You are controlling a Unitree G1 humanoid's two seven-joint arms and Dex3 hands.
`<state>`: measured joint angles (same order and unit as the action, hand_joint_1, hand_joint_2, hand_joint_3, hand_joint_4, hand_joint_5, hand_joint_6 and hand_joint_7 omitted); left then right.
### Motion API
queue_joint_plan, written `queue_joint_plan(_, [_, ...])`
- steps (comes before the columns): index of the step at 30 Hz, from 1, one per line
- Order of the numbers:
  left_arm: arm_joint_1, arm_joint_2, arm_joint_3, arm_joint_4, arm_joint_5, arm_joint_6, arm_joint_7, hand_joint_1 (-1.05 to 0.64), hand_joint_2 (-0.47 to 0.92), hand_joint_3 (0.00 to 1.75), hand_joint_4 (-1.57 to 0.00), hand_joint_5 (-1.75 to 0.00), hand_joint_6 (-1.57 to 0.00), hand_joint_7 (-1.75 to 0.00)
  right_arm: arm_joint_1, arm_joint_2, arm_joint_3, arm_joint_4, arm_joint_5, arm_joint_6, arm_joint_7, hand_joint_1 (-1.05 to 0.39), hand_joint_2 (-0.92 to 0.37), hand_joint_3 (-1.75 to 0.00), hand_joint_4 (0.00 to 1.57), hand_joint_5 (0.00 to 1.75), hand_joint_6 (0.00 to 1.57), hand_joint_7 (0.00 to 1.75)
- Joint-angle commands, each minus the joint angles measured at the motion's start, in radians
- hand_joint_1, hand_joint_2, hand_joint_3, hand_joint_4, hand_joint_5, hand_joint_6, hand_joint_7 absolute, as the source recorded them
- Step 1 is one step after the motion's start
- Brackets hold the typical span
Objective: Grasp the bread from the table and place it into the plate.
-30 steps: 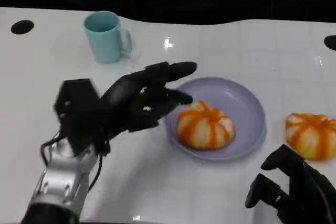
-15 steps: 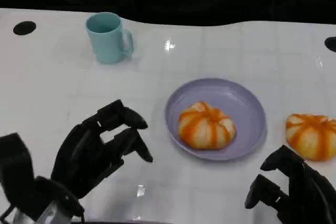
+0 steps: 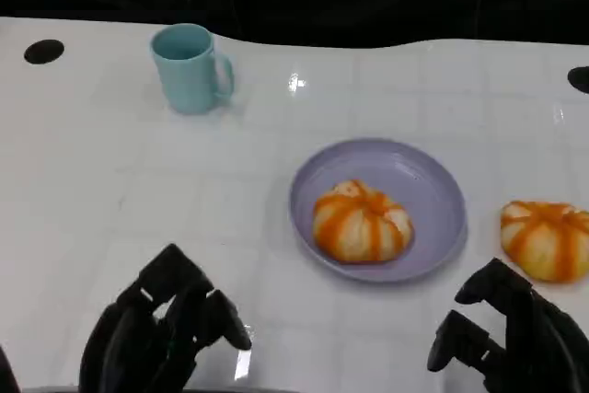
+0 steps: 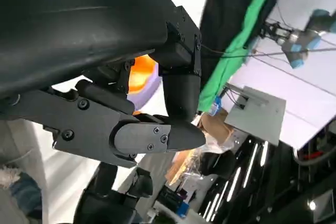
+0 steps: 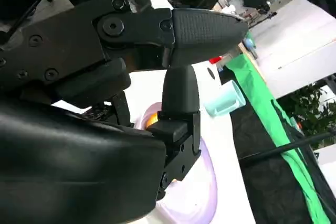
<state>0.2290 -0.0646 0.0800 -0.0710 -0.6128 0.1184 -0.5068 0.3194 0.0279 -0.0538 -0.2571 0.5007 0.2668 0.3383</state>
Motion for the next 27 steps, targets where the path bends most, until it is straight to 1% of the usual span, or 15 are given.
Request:
queue_joint_plan(1, [0.038,0.007,0.019,-0.01,-0.031,0.019,-0.006,-0.53,0.92,0.43,-0.7,-1.75,-0.46,-1.75,0.014,-0.014,-0.006,-0.021,0.008,0.0,-0.001,-0.47,-0.92,-0.49,0.66,1.75,0.4,1.75])
queue_joint_plan(4, [0.053,0.008,0.021,-0.02,-0.038,0.032,-0.001,-0.53,0.92,0.41,-0.7,-1.75,-0.47,-1.75,0.016,-0.017,-0.009,-0.018,0.011,-0.001,0.003,-0.47,-0.92,-0.49,0.66,1.75,0.4,1.75])
queue_joint_plan(11, [0.053,0.014,0.017,0.003,-0.024,0.016,-0.031,-0.53,0.92,0.42,-0.71,-1.75,-0.48,-1.75,0.017,-0.024,-0.013,-0.011,0.011,-0.008,0.01,-0.46,-0.92,-0.49,0.66,1.75,0.4,1.75])
queue_joint_plan(19, [0.031,0.006,0.023,0.012,-0.033,0.032,-0.014,-0.52,0.92,0.39,-0.7,-1.75,-0.48,-1.74,-0.003,-0.025,-0.022,0.011,0.013,-0.007,0.011,-0.47,-0.92,-0.48,0.65,1.75,0.39,1.74])
queue_joint_plan(27, [-0.001,0.002,0.025,0.044,-0.026,0.033,-0.016,-0.52,0.92,0.41,-0.68,-1.75,-0.46,-1.73,-0.022,-0.03,-0.032,0.024,0.009,0.002,0.006,-0.49,-0.92,-0.45,0.65,1.75,0.42,1.72])
